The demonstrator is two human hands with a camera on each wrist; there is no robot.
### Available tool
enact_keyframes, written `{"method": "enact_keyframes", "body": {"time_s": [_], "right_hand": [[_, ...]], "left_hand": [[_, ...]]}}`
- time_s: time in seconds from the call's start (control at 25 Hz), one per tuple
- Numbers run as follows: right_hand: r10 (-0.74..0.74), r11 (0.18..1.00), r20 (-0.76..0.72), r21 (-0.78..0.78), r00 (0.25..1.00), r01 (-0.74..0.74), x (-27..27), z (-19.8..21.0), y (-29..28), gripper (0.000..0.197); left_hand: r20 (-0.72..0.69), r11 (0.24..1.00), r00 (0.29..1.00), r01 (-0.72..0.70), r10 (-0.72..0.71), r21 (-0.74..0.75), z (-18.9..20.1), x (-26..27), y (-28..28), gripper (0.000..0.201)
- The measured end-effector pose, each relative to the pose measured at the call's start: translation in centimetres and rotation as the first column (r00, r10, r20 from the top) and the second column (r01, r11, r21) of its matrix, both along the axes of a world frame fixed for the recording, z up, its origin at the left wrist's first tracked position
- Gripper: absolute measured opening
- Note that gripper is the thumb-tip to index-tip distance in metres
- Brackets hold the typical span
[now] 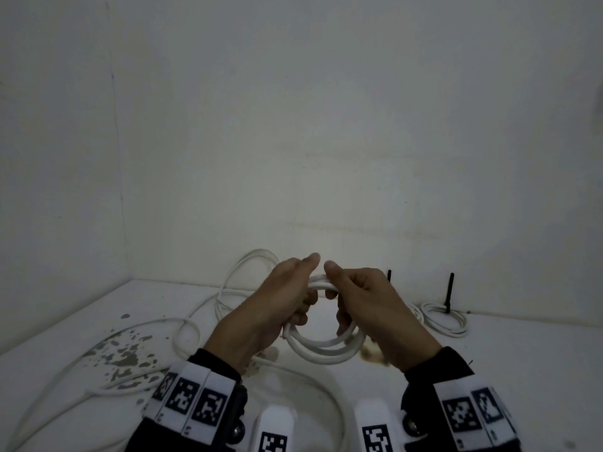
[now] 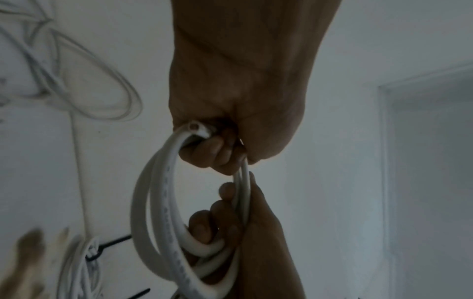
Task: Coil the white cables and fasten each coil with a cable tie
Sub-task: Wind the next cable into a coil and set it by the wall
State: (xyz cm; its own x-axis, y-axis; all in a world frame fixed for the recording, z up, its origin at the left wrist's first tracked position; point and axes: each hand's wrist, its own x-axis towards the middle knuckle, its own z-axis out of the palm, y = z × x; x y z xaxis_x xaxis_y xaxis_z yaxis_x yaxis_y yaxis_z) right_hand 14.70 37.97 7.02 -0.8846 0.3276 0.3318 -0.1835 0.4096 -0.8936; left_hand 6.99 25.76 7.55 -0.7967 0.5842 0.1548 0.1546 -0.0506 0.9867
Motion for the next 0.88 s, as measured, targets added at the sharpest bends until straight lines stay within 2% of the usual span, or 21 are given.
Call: {"method": "enact_keyframes", "body": {"time_s": [0.08,0.16,0.24,0.32,0.44,0.48,0.52,0.6,0.64,0.68,0.72,0.76,0.8,0.88], "right_hand": [[-0.057,0.997,-0.043,-0.055,0.997,0.054,-0.2,0.0,-0.1,0.053],[-0.122,0.992,-0.106,-0.035,0.987,0.119,-0.6,-0.2,0.0,0.057],[-0.218,0.975,-0.168,0.003,0.961,0.221,-0.7,-0.3,0.3,0.057],[-0.284,0.959,-0.199,-0.046,0.938,0.281,-0.6,-0.3,0.6,0.055],[-0.314,0.945,-0.21,-0.161,0.926,0.284,-0.6,-0.3,0.6,0.053],[-0.333,0.937,-0.213,-0.185,0.919,0.297,-0.7,-0.4,0.8,0.054],[-0.352,0.929,-0.217,-0.203,0.911,0.311,-0.8,-0.5,1.0,0.056],[-0.381,0.92,-0.231,-0.19,0.895,0.343,-0.9,-0.6,1.4,0.067],[-0.396,0.916,-0.24,-0.166,0.886,0.365,-1.0,-0.7,1.6,0.078],[-0.409,0.912,-0.248,-0.148,0.878,0.383,-1.0,-0.6,1.8,0.088],[-0.417,0.909,-0.258,-0.143,0.872,0.392,-0.9,-0.5,1.9,0.094],[-0.416,0.909,-0.268,-0.144,0.869,0.391,-0.7,-0.3,2.0,0.096],[-0.412,0.911,-0.277,-0.157,0.868,0.382,-0.6,-0.1,2.2,0.095],[-0.391,0.914,-0.275,-0.225,0.878,0.336,-0.1,0.5,2.7,0.083]], "left_hand": [[0.029,0.989,0.992,0.121,-0.124,0.081,0.3,0.0,-0.6,0.035],[-0.033,0.975,0.981,0.196,-0.193,0.103,0.4,0.0,-1.1,0.035],[-0.173,0.992,0.978,0.124,-0.117,0.033,0.4,-0.2,-1.6,0.035],[-0.409,0.997,0.911,-0.068,0.044,-0.043,0.2,-0.4,-1.8,0.029],[-0.667,0.964,0.703,-0.249,0.246,0.094,-0.3,-0.3,-1.5,0.02],[-0.739,0.944,0.597,-0.281,0.312,0.172,-0.5,-0.1,-1.1,0.02],[-0.818,0.92,0.446,-0.311,0.364,0.239,-0.7,-0.1,-0.7,0.019],[-0.938,0.902,0.137,-0.347,0.318,0.255,-1.0,-0.2,0.4,0.024],[-0.963,0.9,0.033,-0.367,0.267,0.237,-1.2,-0.2,1.0,0.032],[-0.975,0.904,0.007,-0.376,0.224,0.205,-1.5,-0.3,1.4,0.038],[-0.975,0.907,0.023,-0.371,0.222,0.198,-2.0,-0.5,1.6,0.042],[-0.964,0.924,0.129,-0.337,0.234,0.179,-2.3,-0.4,1.6,0.043],[-0.921,0.94,0.282,-0.284,0.27,0.189,-2.7,-0.4,1.7,0.041],[-0.747,0.954,0.595,-0.148,0.296,0.26,-3.0,-0.2,1.9,0.033]]}}
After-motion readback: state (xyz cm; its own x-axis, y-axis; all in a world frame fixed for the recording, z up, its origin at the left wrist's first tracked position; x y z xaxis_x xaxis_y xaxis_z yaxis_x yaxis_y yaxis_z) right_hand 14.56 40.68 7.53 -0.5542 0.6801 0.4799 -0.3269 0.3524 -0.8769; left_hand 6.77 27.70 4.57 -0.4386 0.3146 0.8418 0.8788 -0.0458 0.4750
